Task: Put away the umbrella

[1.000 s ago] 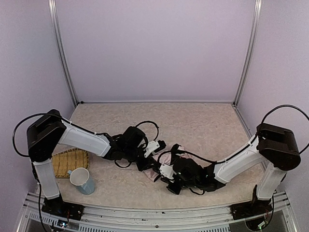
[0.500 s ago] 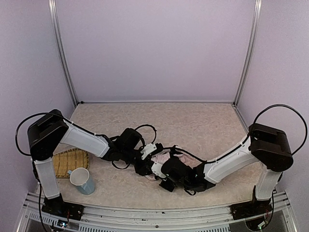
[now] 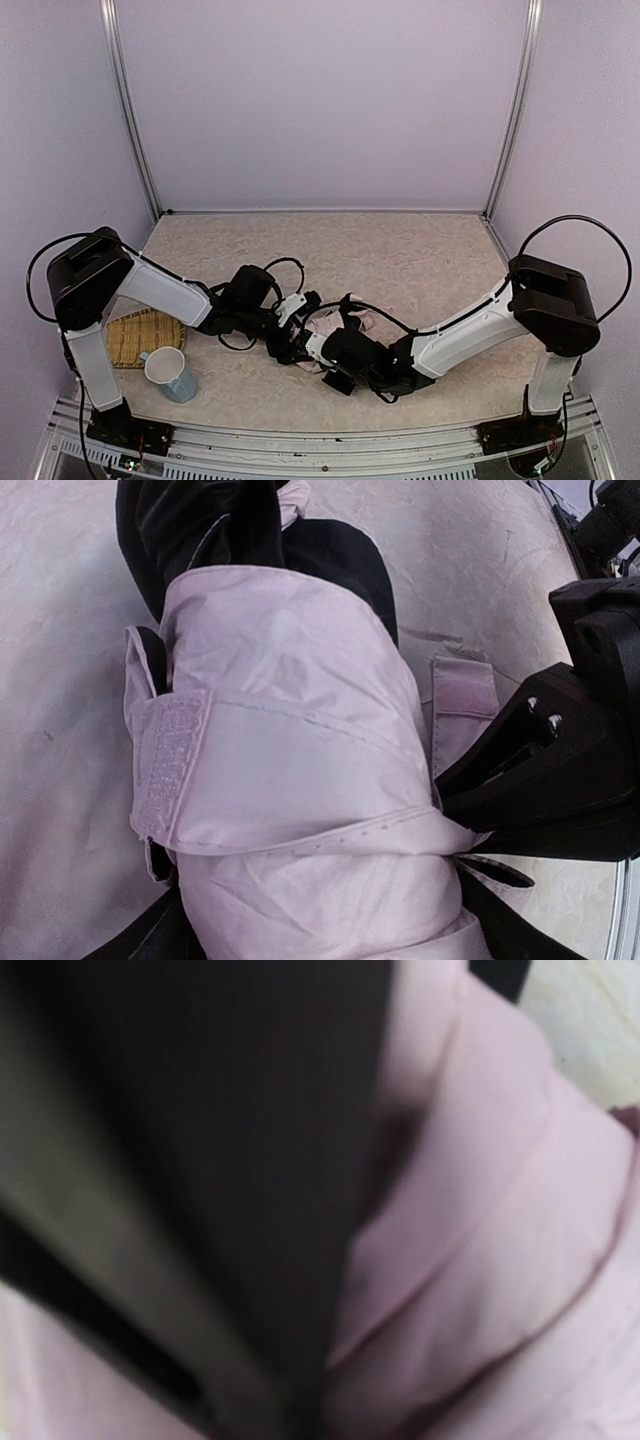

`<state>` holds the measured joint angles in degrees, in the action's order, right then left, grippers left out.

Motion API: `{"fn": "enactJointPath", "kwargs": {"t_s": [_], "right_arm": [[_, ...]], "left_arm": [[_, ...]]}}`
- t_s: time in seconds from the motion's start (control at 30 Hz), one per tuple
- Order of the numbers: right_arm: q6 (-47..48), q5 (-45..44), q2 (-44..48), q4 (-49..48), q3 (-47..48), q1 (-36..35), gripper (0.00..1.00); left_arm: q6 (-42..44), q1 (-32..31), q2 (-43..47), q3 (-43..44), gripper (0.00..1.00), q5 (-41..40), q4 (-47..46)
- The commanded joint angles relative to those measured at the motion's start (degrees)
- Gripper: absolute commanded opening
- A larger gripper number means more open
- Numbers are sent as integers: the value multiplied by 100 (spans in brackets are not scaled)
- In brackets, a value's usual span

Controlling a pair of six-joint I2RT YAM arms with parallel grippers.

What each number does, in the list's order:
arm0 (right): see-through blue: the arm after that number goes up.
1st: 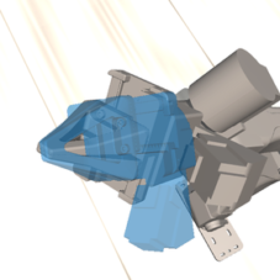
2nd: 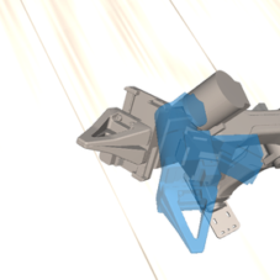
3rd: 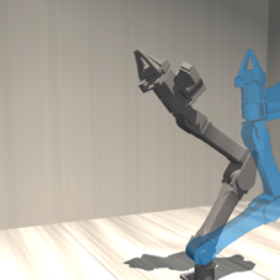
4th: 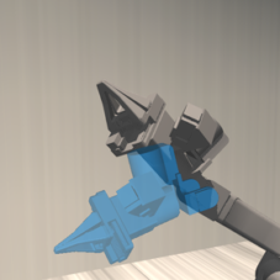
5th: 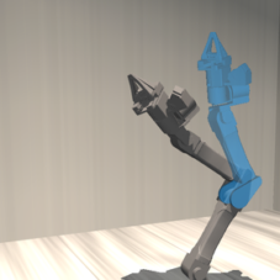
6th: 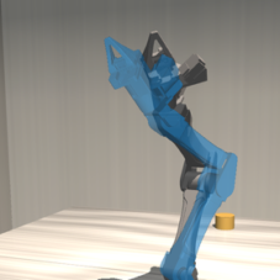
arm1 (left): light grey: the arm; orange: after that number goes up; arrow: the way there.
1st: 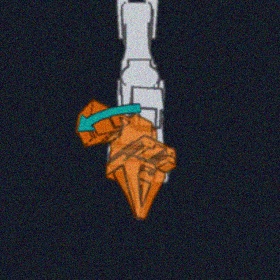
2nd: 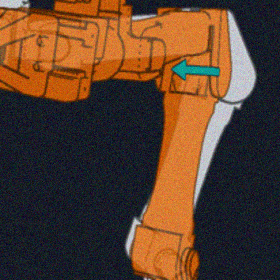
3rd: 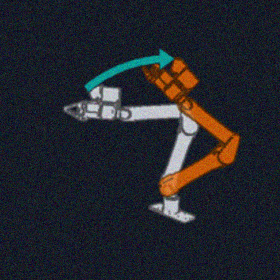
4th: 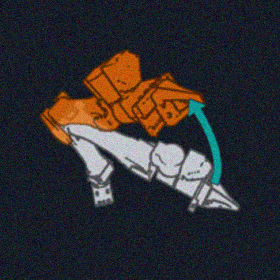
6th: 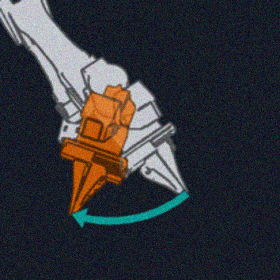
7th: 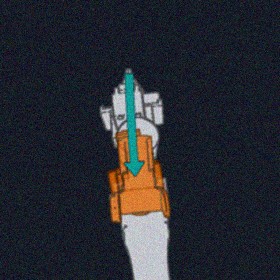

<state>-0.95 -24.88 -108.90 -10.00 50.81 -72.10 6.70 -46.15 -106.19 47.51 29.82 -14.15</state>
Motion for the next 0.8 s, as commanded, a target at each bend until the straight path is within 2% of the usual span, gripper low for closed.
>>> {"fn": "enactJointPath", "kwargs": {"t_s": [0.0, 0.2, 0.47, 0.57, 0.77], "right_arm": [[-55, 223, -522, 1211, -178, 29, 0], [-61, 206, -506, 1191, -191, 28, 0], [-54, 260, -560, 1128, -185, 29, 0], [-61, 265, -526, 1084, -224, 29, 0], [-63, 247, -492, 1053, -247, 29, 0]], "left_arm": [[-562, -100, 105, 178, 81, 387, -721], [-1049, 66, 373, -237, 82, 772, -1737], [-1316, 115, 624, -383, 83, 966, -2131], [-1433, 114, 680, -352, 91, 758, -2200], [-1748, -13, 615, -213, 92, -396, -2144]]}}
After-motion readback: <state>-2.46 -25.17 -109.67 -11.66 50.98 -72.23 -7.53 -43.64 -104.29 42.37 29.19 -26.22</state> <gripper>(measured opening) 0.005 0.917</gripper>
